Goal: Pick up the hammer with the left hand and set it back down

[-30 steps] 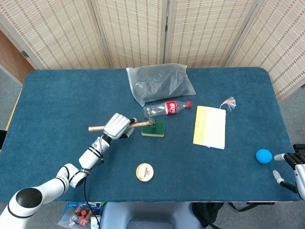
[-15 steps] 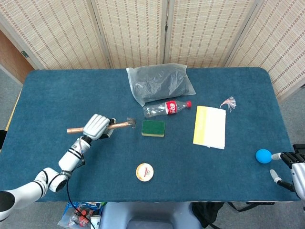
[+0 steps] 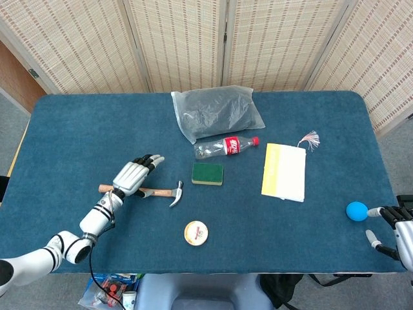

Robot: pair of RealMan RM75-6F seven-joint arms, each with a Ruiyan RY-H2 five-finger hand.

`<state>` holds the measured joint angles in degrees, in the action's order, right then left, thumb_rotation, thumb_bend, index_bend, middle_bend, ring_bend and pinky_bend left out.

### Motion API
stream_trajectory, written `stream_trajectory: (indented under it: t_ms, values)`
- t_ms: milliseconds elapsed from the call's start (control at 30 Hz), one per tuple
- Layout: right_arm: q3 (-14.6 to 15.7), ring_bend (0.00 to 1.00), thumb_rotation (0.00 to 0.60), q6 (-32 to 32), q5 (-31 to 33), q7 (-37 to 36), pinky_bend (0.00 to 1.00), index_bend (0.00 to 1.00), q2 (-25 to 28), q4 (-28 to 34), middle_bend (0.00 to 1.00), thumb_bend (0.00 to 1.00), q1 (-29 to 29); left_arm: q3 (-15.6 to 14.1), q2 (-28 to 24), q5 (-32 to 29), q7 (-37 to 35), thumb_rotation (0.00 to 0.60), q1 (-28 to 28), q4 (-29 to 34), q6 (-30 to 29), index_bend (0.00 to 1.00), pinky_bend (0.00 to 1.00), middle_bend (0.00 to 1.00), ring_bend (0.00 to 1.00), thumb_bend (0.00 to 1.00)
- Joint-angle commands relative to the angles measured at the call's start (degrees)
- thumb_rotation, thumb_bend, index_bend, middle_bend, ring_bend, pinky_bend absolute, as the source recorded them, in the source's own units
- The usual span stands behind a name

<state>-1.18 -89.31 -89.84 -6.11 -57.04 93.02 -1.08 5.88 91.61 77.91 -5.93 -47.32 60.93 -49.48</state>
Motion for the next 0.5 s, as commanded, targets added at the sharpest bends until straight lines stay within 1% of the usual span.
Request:
stream_trajectory:
  t_ms: [33,167,267,400,500]
  values:
    - [-0.04,0.32,0.6,-0.05,-0.1,-0.14,0.3,0.4,0.02,-0.1,0.4,0.29,0.05,2.27,-2.72,-2.16,1.75,0.6,1.9,4.52,-3.67,0.0,0.01,0.0,0.0,0.18]
    - [-0.18,0.32,0.6,-0.12,-0.06,-0.47,0.3,0.4,0.25,-0.32,0.4,0.29,0.12,4.02,-7.48,-5.95,4.48,0.6,4.88,11.6,-6.66,0.0,0.01,0.0,0.0,0.18]
    - [-0.22,0.32,0.6,0.03,-0.04,-0.74,0.3,0.4,0.46,-0.58,0.4,0.29,0.22,4.74,-11.92,-9.65,7.71,0.6,8.05,18.35,-9.54,0.0,0.01,0.0,0.0,0.18]
    - [-0.08,0.32,0.6,1.0,-0.15,-1.06,0.3,0.4,0.8,-0.76,0.4,0.29,0.72,3.51,-18.04,-13.18,13.8,0.6,13.0,26.48,-14.49,0.0,0.01,0.0,0.0,0.18]
    - [0.05,0.32,0.6,1.8,-0.37,-1.33,0.3,0.4,0.74,-1.0,0.4,0.29,1.19,1.68,-20.77,-13.43,16.79,0.6,17.12,30.49,-19.57,0.0,0.01,0.0,0.0,0.18]
